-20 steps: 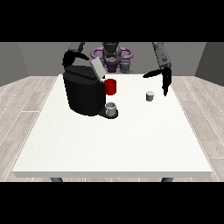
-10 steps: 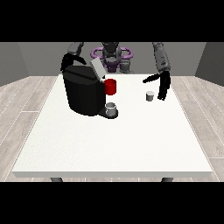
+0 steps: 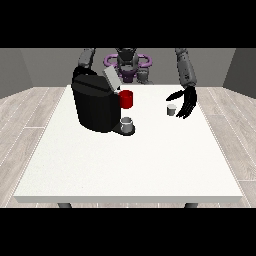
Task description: Insert the coffee pod into the coffee machine and close the lid
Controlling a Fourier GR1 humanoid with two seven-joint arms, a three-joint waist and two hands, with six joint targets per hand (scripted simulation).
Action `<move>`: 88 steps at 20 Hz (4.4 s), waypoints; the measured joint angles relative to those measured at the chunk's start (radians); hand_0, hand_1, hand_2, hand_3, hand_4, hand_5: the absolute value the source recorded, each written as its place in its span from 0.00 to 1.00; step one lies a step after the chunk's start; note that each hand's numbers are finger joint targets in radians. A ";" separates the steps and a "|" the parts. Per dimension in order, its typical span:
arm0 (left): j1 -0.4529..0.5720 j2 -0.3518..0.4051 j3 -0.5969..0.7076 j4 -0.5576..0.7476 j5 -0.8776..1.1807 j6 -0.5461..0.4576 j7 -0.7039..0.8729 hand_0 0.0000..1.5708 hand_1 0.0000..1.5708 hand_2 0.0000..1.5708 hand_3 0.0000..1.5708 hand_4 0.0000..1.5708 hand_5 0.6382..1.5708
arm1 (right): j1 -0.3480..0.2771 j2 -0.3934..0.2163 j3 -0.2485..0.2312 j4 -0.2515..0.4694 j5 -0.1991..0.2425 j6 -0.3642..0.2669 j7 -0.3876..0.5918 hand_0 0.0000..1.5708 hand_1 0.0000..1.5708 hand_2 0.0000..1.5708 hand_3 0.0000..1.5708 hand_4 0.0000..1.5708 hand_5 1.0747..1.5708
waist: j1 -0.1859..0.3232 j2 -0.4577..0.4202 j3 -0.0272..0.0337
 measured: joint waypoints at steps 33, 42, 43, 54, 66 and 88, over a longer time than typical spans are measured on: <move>-0.182 0.008 -0.065 0.125 -0.231 0.115 -0.152 0.84 0.84 0.88 0.86 0.37 1.00 | -0.017 0.001 -0.045 0.102 -0.056 0.004 0.001 0.00 0.00 0.00 0.00 0.27 1.00 | 0.003 -0.065 0.0006; -0.284 -0.022 -0.075 0.066 -0.243 0.037 -0.067 0.80 0.80 0.85 0.82 0.35 1.00 | -0.027 -0.001 -0.057 0.199 -0.066 0.026 -0.034 0.00 0.00 0.00 0.00 0.32 1.00 | -0.005 -0.106 0.0007; -0.293 -0.023 -0.072 0.066 -0.247 0.040 -0.056 0.80 0.80 0.85 0.82 0.35 1.00 | -0.028 -0.002 -0.052 0.192 -0.065 0.031 -0.028 0.00 0.00 0.00 0.00 0.28 1.00 | -0.015 -0.108 0.0008; -0.447 -0.034 -0.050 0.030 -0.254 -0.021 0.062 0.81 0.81 0.83 0.79 0.33 1.00 | -0.058 0.017 -0.024 0.203 -0.066 0.038 -0.036 0.00 0.00 0.00 0.00 0.31 1.00 | -0.065 -0.114 0.0006; -0.583 0.001 0.000 0.047 -0.254 -0.035 0.115 0.82 0.82 0.83 0.78 0.32 1.00 | -0.089 0.020 0.012 0.131 -0.038 0.027 -0.019 0.00 0.00 0.00 0.00 0.33 1.00 | -0.143 -0.048 0.0003; -0.618 -0.047 -0.010 0.058 -0.293 -0.033 0.118 0.76 0.76 0.81 0.76 0.32 1.00 | -0.115 -0.009 -0.053 0.119 -0.064 0.013 -0.004 0.00 0.00 0.00 0.00 0.33 1.00 | -0.141 -0.004 0.0005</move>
